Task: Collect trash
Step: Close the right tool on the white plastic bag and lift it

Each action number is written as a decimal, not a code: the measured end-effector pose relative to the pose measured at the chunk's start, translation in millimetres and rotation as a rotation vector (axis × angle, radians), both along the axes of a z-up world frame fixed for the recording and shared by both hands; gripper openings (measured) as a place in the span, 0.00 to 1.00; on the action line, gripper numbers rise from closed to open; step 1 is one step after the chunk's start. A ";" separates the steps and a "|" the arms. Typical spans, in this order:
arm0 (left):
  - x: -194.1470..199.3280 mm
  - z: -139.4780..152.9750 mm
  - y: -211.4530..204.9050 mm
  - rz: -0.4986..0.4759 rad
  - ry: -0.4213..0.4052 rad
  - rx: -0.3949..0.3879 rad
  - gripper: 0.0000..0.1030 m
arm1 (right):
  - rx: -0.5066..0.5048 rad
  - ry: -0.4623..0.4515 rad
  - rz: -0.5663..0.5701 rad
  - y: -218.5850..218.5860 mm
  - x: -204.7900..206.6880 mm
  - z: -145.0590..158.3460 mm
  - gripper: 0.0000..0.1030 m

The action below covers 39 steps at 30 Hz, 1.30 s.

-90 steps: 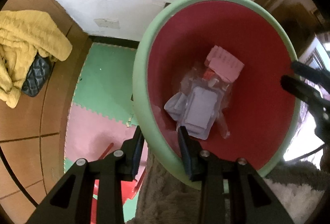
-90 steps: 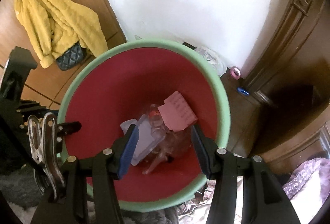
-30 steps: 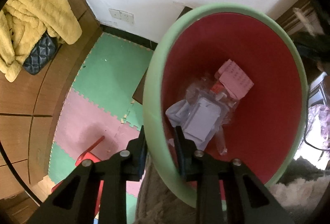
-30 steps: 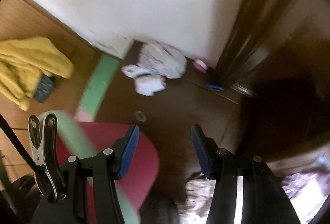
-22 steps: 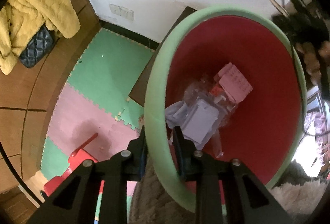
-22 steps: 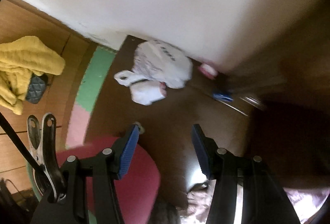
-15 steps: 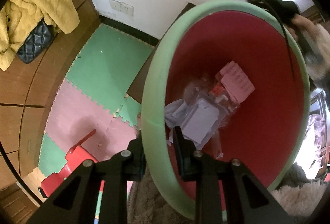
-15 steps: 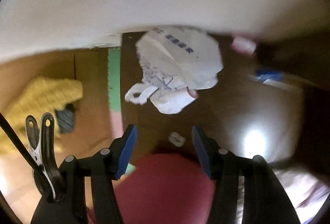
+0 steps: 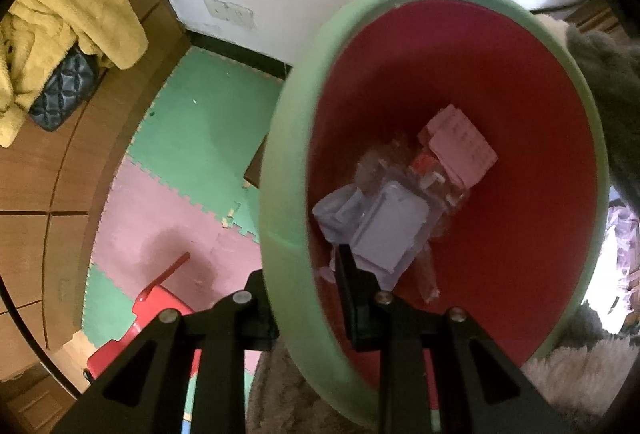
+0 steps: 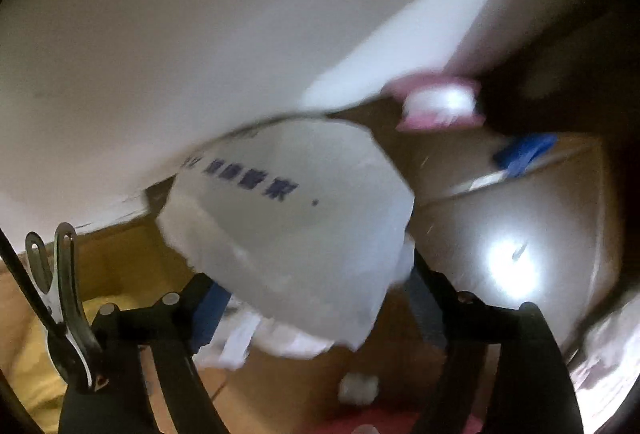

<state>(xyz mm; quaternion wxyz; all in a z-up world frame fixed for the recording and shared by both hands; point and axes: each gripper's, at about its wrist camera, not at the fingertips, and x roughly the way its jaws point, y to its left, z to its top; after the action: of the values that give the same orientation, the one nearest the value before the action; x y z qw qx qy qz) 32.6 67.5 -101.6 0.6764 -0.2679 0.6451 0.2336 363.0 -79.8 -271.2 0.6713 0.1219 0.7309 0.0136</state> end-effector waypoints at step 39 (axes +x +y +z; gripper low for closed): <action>13.0 0.0 8.4 -0.147 -0.025 -0.059 0.23 | -0.154 -0.164 0.325 33.1 -65.5 31.6 0.15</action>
<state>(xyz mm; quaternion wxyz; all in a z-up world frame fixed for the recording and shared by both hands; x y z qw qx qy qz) 45.6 75.9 -101.6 0.6914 -0.2425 0.6613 0.1609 297.5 -46.8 -239.7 0.7248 -0.0508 0.6829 0.0755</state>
